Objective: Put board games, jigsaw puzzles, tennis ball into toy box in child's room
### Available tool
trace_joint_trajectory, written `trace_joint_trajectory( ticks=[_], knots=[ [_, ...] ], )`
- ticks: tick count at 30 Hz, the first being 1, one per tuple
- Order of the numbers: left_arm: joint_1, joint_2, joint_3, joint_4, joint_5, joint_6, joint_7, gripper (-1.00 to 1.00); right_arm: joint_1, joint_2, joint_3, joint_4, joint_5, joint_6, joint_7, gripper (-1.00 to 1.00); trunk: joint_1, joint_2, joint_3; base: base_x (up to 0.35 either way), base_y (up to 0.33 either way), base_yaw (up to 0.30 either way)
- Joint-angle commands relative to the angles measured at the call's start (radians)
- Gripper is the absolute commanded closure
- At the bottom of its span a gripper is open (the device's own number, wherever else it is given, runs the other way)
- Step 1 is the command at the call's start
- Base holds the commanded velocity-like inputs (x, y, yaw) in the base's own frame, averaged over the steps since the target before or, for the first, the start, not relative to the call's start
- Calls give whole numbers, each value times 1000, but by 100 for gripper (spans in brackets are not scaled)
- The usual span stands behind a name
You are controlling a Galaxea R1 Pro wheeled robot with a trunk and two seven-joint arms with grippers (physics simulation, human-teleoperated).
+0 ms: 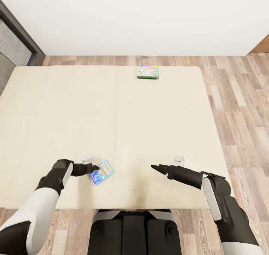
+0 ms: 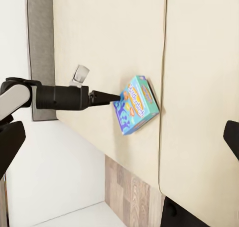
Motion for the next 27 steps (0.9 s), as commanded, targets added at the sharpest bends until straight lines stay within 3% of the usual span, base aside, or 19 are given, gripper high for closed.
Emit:
trace_joint_trajectory(
  ticks=[1,11,27],
  knots=[
    [0,-1,5,7,-10,-15,-8,-100,0,0,-1,0,0,4,3,-100,1,-1,0,0,0,0],
    [2,-2,9,134,-10,-146,-4,-100,0,0,-2,1,0,4,4,-100,1,-1,11,0,0,0],
    [1,-2,10,154,-10,-183,-3,-100,0,0,-1,1,0,4,4,-100,1,-1,20,0,0,0]
  ],
)
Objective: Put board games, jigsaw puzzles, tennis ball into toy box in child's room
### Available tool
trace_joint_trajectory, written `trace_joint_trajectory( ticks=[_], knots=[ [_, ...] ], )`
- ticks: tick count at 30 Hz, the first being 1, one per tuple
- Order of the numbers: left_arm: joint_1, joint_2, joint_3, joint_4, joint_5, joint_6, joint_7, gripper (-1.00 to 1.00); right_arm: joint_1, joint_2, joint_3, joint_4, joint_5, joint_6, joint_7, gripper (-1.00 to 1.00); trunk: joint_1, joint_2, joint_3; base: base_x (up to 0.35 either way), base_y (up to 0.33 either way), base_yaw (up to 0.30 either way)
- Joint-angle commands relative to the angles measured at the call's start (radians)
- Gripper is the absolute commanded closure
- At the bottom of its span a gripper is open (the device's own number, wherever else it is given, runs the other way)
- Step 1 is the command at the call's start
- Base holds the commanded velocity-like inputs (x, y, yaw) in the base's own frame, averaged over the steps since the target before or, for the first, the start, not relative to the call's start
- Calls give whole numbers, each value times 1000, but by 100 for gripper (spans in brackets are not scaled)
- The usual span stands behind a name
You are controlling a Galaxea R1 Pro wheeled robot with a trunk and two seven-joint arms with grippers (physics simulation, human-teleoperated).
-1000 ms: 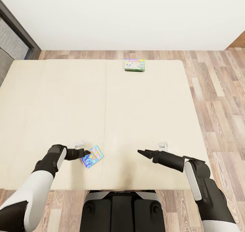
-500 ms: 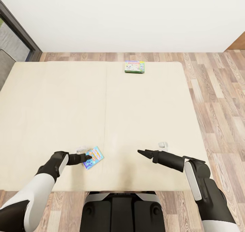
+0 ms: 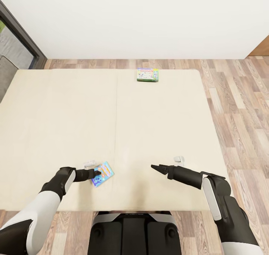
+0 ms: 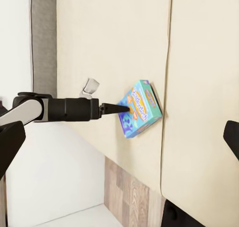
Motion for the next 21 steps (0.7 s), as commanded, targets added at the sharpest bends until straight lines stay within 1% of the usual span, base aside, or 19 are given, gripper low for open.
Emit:
trace_joint_trajectory(
  ticks=[1,6,13,21],
  knots=[
    [0,-1,7,-1,-10,4,-8,-100,0,0,-1,0,0,4,3,-100,1,-1,0,0,0,0],
    [0,0,8,-1,-9,1,-10,-100,0,0,-1,0,0,4,3,-100,1,-1,6,0,0,0],
    [0,0,8,-1,-9,-6,-13,-100,0,0,0,0,0,4,4,-100,1,-1,8,0,0,0],
    [0,0,8,-1,-8,-29,-34,-100,0,-1,-1,0,0,4,4,-100,1,-1,8,0,0,0]
  ],
)
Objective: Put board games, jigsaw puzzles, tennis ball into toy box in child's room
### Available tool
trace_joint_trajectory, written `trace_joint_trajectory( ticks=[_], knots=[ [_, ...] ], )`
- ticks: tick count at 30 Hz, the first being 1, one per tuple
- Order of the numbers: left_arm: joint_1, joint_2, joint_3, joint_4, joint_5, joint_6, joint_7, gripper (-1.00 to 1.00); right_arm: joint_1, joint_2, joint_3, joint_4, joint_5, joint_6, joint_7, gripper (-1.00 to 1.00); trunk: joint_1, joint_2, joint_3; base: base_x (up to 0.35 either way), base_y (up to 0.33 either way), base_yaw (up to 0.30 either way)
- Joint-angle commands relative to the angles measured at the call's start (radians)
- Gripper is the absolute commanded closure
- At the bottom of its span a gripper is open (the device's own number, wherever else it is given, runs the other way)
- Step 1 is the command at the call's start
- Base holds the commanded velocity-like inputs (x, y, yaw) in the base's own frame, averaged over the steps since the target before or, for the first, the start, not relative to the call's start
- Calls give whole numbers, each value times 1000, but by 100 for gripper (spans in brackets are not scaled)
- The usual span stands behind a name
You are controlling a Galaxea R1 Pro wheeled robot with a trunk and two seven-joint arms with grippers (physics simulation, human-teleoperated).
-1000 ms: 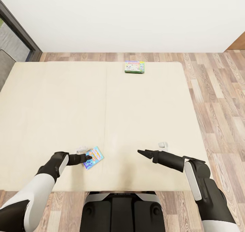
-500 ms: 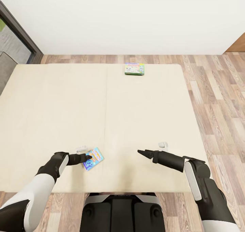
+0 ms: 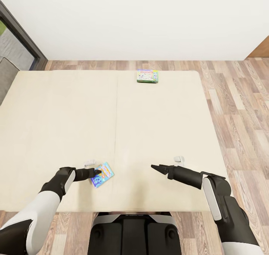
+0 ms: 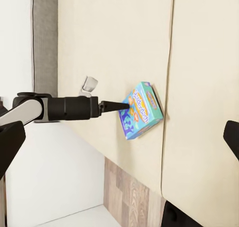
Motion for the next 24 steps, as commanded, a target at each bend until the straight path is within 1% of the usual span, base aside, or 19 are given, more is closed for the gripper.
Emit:
trace_joint_trajectory(
  ticks=[1,7,16,24],
  knots=[
    [0,-1,7,-1,-9,4,-11,-100,0,0,-1,0,0,4,3,-100,1,-2,-1,0,0,0],
    [0,-1,11,0,-9,2,-18,-100,0,0,-1,0,0,4,3,-100,1,-2,-1,0,0,0],
    [0,-1,42,0,-10,3,-49,-100,0,0,-1,0,0,5,5,-100,1,-2,-1,0,0,0],
    [0,1,49,0,-10,3,-70,-100,0,0,0,-1,0,6,6,-100,1,-2,-1,0,0,0]
  ],
)
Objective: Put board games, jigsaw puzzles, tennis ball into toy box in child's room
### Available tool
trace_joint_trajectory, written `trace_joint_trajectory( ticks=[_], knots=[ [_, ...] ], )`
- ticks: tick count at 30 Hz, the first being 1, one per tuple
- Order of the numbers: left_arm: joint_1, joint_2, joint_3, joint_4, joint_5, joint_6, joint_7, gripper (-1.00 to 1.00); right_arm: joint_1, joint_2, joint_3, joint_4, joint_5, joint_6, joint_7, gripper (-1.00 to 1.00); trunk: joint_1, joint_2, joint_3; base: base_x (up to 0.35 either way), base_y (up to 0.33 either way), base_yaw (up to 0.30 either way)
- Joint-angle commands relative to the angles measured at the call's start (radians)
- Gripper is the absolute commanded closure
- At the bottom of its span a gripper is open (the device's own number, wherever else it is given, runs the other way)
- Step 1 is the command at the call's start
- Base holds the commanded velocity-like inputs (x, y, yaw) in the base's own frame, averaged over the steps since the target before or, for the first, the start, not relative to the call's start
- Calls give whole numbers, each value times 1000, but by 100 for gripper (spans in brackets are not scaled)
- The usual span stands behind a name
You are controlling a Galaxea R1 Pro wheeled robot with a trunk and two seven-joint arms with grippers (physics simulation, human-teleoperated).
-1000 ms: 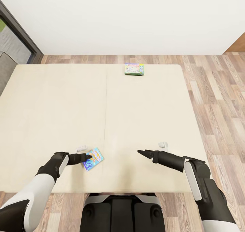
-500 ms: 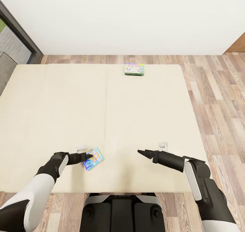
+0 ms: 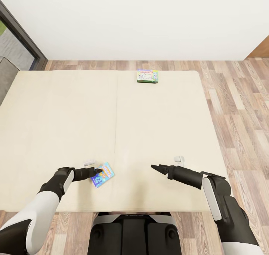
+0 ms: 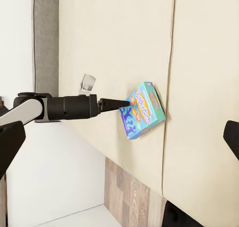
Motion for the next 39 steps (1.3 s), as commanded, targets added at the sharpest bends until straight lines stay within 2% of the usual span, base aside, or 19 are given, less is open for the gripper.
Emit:
trace_joint_trajectory(
  ticks=[1,9,24,32,39],
  knots=[
    [-1,0,7,-1,-10,6,-16,-100,0,0,-1,0,0,4,3,-100,1,-2,-1,0,0,0],
    [1,1,5,3,-10,2,-50,-100,0,1,0,-1,0,5,3,-100,1,-2,-1,0,0,0],
    [0,2,8,5,-9,2,-53,-100,0,1,0,-1,0,5,3,-100,1,-2,-1,0,0,0],
    [0,0,9,5,4,0,-53,-100,0,0,-1,-1,0,5,4,-100,1,-2,-1,0,0,0],
    [-1,-7,9,5,7,2,-54,-100,0,-1,-2,-1,0,5,6,-100,1,-2,-1,0,0,0]
  ],
)
